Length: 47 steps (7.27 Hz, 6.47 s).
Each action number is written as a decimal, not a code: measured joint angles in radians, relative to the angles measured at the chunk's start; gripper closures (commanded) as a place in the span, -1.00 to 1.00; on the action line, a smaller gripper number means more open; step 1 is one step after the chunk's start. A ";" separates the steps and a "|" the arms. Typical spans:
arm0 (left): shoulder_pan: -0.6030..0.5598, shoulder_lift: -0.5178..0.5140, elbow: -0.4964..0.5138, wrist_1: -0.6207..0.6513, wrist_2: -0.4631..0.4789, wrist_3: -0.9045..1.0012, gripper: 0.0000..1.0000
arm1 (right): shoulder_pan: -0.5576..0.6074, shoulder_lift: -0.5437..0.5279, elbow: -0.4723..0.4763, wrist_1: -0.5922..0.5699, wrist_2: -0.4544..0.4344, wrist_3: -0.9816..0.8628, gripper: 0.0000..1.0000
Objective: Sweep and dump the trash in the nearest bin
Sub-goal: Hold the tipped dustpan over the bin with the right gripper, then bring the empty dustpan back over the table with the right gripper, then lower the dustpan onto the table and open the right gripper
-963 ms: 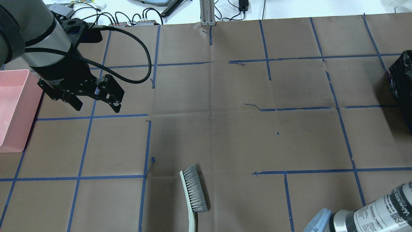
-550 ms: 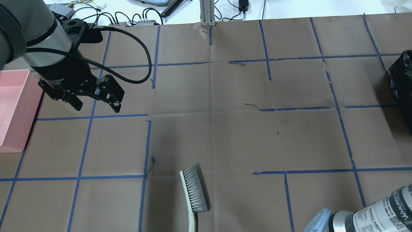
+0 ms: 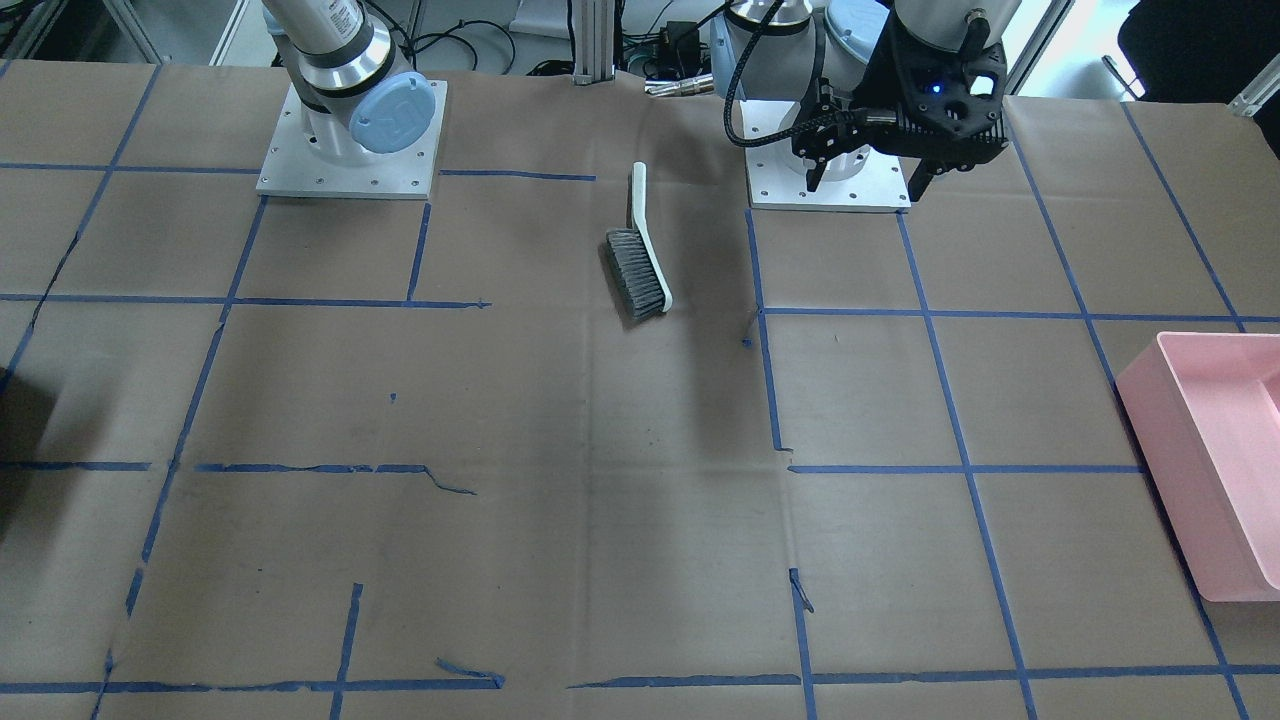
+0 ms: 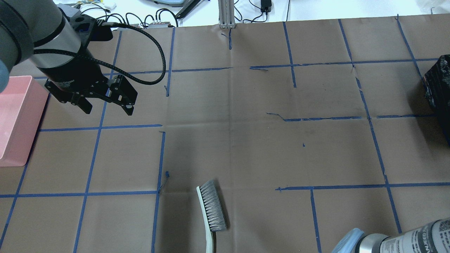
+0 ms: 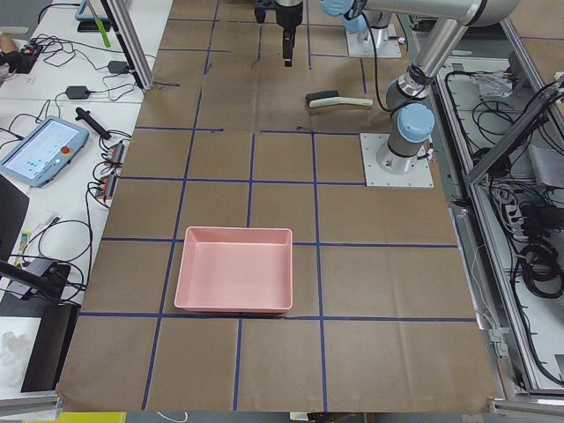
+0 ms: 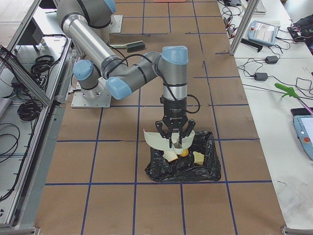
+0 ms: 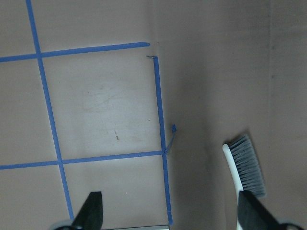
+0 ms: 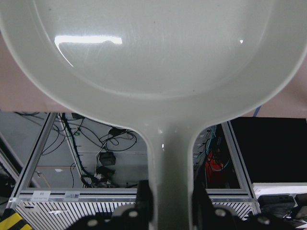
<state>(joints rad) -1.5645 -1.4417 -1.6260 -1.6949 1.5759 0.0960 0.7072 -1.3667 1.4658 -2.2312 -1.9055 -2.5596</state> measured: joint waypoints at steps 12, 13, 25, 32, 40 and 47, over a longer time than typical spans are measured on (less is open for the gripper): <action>0.000 0.025 -0.041 0.005 -0.009 -0.002 -0.99 | 0.532 -0.152 0.142 0.352 0.172 1.249 1.00; 0.000 0.025 -0.042 0.006 -0.009 -0.002 -0.99 | 0.590 -0.149 0.142 0.369 0.196 1.379 1.00; 0.000 0.021 -0.044 0.006 -0.011 -0.002 -0.99 | 1.219 0.197 -0.036 0.375 0.277 2.624 1.00; -0.002 0.016 -0.044 0.004 -0.012 -0.003 -0.99 | 1.283 0.392 -0.076 0.310 0.277 2.923 1.00; -0.002 0.014 -0.044 0.004 -0.013 -0.003 -0.99 | 1.284 0.407 -0.078 0.286 0.273 2.937 -1.00; -0.002 0.009 -0.043 0.004 -0.012 -0.004 -0.99 | 1.227 0.263 -0.105 0.499 0.274 2.898 -1.00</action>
<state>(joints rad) -1.5662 -1.4324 -1.6691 -1.6904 1.5635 0.0920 1.9340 -1.1040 1.3604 -1.7325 -1.6318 0.3386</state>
